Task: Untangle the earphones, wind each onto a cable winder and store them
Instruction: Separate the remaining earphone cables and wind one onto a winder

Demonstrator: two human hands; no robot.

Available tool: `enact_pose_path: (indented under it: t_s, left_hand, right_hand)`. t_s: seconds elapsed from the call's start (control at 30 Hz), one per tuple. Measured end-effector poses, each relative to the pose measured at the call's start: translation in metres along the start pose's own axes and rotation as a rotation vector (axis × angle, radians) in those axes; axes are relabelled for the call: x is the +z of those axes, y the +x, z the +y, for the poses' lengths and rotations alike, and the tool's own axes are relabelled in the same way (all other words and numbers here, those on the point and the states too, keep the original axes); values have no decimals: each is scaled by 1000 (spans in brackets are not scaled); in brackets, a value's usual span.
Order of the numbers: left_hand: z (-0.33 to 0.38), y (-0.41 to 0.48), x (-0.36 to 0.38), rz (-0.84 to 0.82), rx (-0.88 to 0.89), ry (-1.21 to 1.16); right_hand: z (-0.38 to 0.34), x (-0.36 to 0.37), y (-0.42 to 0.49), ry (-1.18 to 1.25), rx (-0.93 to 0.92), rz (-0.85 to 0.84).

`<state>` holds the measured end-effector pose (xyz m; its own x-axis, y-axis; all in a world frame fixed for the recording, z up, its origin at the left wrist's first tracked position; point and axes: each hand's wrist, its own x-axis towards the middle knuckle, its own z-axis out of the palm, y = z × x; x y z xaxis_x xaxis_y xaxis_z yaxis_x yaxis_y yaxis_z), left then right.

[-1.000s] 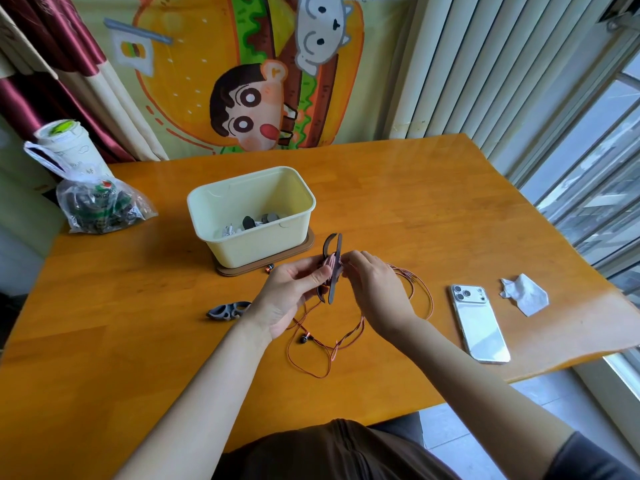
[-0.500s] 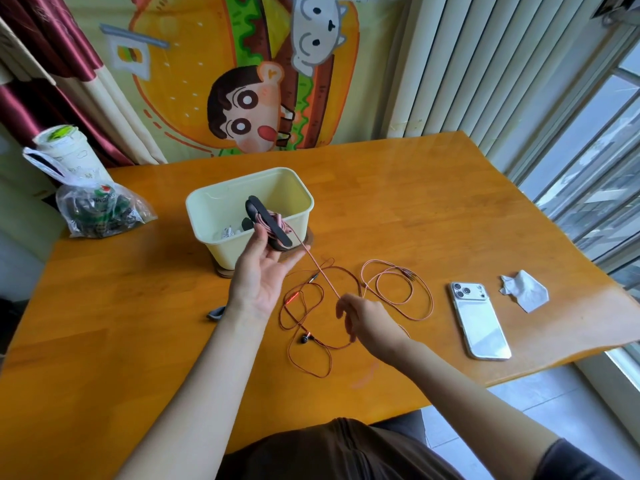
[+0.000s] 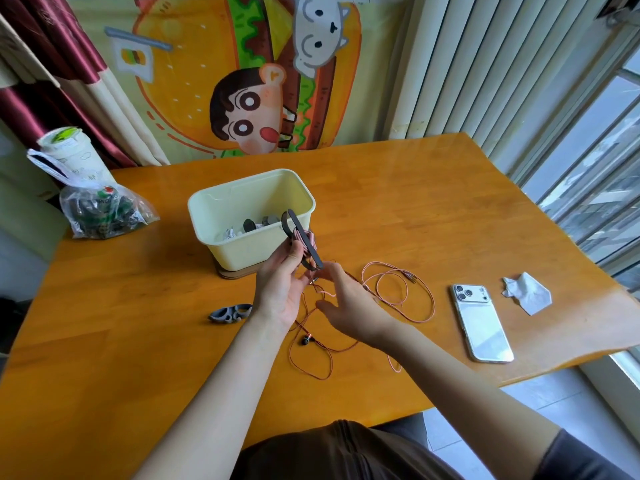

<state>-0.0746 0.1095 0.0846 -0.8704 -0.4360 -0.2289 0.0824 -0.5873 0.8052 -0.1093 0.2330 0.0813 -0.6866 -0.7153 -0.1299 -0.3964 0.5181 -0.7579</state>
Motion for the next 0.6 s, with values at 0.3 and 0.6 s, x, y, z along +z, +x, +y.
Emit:
enact_pose_path:
  t_s: [0.3, 0.6]
  left_hand:
    - [0, 0, -3, 58, 29, 65]
    - [-12, -2, -3, 195, 17, 84]
  right_hand:
    - [-7, 8, 4, 30, 20, 250]
    - [-2, 7, -4, -148, -37, 186]
